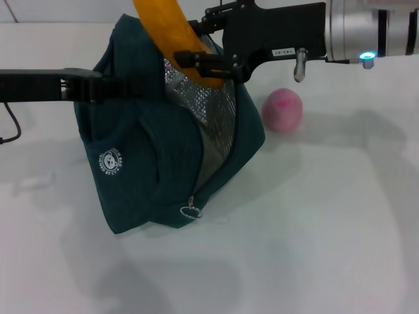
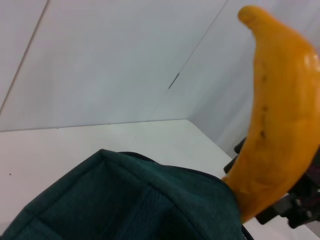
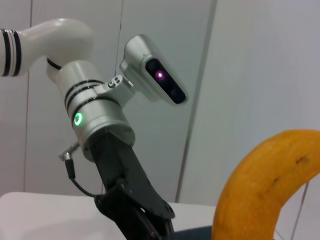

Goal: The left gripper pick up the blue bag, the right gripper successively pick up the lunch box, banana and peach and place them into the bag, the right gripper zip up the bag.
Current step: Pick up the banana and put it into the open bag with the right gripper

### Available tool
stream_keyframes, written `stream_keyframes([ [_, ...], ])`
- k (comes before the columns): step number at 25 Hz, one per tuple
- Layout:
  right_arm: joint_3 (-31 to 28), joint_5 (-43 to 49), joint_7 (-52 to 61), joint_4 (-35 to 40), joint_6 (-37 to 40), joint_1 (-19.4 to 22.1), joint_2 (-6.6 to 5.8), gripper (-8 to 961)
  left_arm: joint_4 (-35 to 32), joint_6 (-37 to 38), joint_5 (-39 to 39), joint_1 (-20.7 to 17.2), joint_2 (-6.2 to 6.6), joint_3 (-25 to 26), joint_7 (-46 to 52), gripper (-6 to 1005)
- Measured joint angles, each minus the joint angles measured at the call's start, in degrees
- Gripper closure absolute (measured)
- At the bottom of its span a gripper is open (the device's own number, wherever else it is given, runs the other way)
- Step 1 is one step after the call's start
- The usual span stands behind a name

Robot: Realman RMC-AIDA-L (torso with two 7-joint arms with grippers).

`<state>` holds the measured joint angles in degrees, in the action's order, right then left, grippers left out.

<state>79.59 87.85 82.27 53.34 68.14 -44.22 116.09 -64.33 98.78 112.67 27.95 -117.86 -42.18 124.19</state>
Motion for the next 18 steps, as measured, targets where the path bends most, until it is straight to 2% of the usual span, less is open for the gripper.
stream_keyframes([
  [8, 2.05, -0.26, -2.41, -3.51, -2.62, -1.15, 0.03, 552, 0.0, -0.03, 0.01, 0.0, -0.07, 0.0, 0.0, 962],
  [18, 3.81, -1.86, -3.03, -3.42, -6.66, -0.72, 0.07, 552, 0.0, -0.09, 0.0, -0.1, -0.08, 0.0, 0.0, 962],
])
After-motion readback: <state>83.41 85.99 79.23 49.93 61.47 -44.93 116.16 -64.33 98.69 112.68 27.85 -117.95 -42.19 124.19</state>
